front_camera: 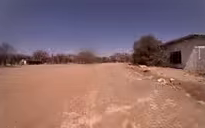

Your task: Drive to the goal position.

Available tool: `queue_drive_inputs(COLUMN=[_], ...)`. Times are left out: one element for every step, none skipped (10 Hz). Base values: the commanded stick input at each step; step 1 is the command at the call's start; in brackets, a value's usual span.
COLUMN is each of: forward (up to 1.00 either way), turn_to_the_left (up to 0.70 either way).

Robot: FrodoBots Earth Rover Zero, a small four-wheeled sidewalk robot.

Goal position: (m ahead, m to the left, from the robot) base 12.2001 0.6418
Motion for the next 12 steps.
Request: queue_drive_inputs(forward=[1.00,1.00,1.00,1.00,1.00,1.00,1.00,1.00,1.00,1.00,1.00,1.00], turn_to_the_left=[0.00,0.00,0.00,0.00,0.00,0.00,0.00,0.00,0.00,0.00,0.00,0.00])
